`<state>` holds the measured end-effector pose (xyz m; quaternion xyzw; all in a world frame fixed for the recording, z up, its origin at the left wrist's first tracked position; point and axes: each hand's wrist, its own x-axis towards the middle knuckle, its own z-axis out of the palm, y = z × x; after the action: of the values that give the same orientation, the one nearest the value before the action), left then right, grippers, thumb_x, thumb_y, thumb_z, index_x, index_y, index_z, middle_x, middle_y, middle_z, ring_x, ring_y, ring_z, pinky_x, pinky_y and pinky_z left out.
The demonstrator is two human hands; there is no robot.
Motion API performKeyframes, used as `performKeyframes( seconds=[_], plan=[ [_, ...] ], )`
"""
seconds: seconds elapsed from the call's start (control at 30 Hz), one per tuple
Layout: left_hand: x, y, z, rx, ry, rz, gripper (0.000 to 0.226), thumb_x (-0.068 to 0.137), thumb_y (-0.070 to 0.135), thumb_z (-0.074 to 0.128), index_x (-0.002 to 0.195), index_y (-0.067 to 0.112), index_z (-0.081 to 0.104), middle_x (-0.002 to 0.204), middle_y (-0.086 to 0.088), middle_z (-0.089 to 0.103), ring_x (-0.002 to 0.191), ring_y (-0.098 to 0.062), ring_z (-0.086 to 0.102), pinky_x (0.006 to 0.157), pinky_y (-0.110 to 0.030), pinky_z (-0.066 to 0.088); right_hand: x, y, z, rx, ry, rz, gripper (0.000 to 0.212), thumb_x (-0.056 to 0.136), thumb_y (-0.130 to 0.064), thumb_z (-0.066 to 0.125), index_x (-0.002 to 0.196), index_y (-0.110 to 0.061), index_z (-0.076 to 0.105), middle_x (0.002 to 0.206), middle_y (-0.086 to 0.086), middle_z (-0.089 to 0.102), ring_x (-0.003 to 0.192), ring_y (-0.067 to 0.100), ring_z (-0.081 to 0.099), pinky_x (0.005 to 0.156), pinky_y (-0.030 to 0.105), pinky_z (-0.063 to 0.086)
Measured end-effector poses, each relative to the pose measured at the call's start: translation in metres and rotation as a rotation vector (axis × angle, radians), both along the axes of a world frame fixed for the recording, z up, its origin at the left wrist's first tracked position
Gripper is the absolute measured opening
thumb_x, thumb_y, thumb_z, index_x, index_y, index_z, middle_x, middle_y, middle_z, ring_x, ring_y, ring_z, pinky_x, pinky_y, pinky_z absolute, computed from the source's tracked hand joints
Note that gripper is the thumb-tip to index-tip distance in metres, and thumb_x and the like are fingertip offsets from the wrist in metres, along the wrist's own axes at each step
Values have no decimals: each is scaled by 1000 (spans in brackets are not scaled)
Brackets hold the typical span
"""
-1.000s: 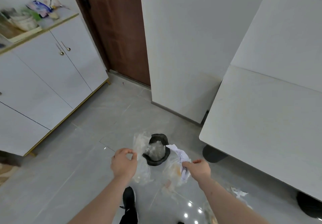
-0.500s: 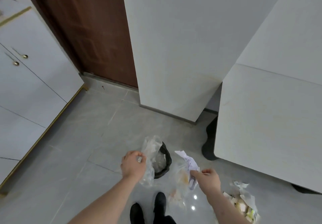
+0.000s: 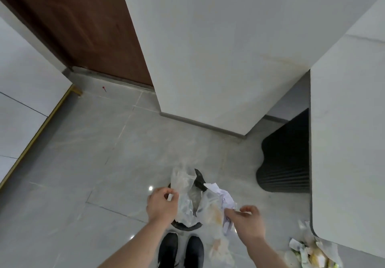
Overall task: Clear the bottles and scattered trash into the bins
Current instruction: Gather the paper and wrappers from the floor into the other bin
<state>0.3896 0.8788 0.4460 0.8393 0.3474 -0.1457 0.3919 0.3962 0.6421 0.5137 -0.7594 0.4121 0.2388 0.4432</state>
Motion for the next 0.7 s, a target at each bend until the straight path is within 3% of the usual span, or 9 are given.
performKeyframes(
  seconds=[0.17,0.23,0.33,0.43,0.5,0.6,0.7],
  plan=[
    [11,2,-126,13,88,-96,20,88,37,71,77,48,58,106,15,61,109,-17,59,97,-40,49,4,8,-107,24,0,-49,38,67,-21,85,91,-14,57,74,-5,72,74,17,65,60,29,43],
    [11,7,-160,70,213,-225,5,90,41,68,94,44,65,122,12,59,118,-17,51,100,-37,43,-4,10,-139,39,11,-67,40,66,-21,86,92,-15,57,76,-4,74,74,18,65,60,30,43],
    [10,20,-190,75,354,-431,39,91,49,64,129,39,61,142,10,45,132,-19,39,107,-40,34,-13,15,-167,55,46,-91,40,67,-20,86,93,-14,57,74,-3,74,65,19,62,58,29,42],
    [11,35,-187,38,330,-472,54,89,49,67,139,37,53,146,10,41,134,-20,37,110,-40,34,-15,23,-175,58,72,-106,40,64,-24,85,92,-14,58,74,1,74,58,20,58,55,28,42],
    [12,50,-175,57,249,-519,52,87,45,70,136,35,55,138,12,44,129,-18,41,109,-38,37,-10,32,-177,44,72,-113,38,66,-23,85,91,-14,58,76,0,73,63,19,61,57,28,43],
    [12,80,-157,47,128,-545,31,86,34,72,115,40,63,122,19,47,118,-14,47,104,-33,41,5,47,-186,10,76,-112,35,71,-21,84,93,-14,57,77,-1,72,70,17,63,58,28,43],
    [15,105,-151,39,83,-552,28,86,21,72,100,43,62,116,21,48,112,-11,48,99,-27,41,17,62,-210,-48,118,-38,35,71,-24,81,96,-15,58,77,-4,69,69,11,62,54,25,41]
  ],
)
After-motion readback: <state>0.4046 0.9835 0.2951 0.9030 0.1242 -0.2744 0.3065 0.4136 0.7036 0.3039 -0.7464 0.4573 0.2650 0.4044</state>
